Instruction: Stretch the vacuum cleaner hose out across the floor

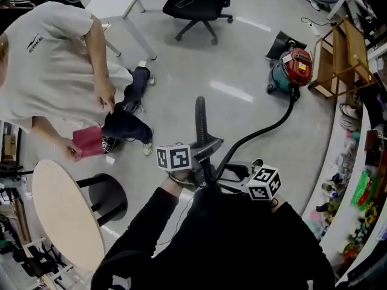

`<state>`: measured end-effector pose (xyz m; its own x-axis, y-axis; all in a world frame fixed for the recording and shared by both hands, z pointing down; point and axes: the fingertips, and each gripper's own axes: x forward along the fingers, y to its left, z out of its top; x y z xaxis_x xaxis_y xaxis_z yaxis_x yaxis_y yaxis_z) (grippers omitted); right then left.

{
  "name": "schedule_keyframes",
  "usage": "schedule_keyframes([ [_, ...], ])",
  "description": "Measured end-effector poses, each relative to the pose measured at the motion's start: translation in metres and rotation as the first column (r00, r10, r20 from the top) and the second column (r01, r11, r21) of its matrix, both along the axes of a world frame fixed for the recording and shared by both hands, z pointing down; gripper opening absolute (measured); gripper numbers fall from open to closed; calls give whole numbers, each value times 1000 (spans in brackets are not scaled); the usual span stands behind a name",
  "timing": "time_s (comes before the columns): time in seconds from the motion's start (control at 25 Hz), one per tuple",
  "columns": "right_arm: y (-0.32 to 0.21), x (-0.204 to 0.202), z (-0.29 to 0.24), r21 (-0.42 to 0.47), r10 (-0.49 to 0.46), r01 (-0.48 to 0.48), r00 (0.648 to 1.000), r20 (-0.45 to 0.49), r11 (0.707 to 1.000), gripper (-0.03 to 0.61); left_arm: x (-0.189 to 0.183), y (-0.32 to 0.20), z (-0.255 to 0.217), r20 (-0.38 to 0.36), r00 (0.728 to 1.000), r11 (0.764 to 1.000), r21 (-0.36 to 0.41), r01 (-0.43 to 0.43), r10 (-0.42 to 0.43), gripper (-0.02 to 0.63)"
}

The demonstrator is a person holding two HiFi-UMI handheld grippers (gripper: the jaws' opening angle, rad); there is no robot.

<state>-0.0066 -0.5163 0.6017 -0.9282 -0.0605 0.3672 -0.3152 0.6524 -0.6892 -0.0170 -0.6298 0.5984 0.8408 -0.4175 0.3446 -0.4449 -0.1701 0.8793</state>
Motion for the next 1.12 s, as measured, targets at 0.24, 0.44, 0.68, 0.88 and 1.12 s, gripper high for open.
schedule_keyframes([
  [0.24, 57, -63, 15, 135, -225, 240, 967, -117, 961, 262, -34, 40, -8, -23, 991, 991, -14, 133, -133, 166],
  [0.44, 106, -65, 8, 165, -307, 322, 945, -111, 932, 192, -30, 81, -26, -43, 982, 983, -11, 186, -186, 166],
  [0.68, 175, -13, -2, 168, -342, 341, 939, -21, 925, 189, 17, 152, -21, 5, 992, 992, -29, 126, -126, 171],
  [0.88, 234, 47, 5, 144, -334, 325, 942, 39, 935, 189, 74, 218, 7, 84, 996, 996, -89, 3, 4, 223],
  [1.12, 291, 97, 3, 141, -340, 331, 939, 46, 933, 190, 117, 286, 14, -69, 997, 976, -209, -58, 44, 305],
])
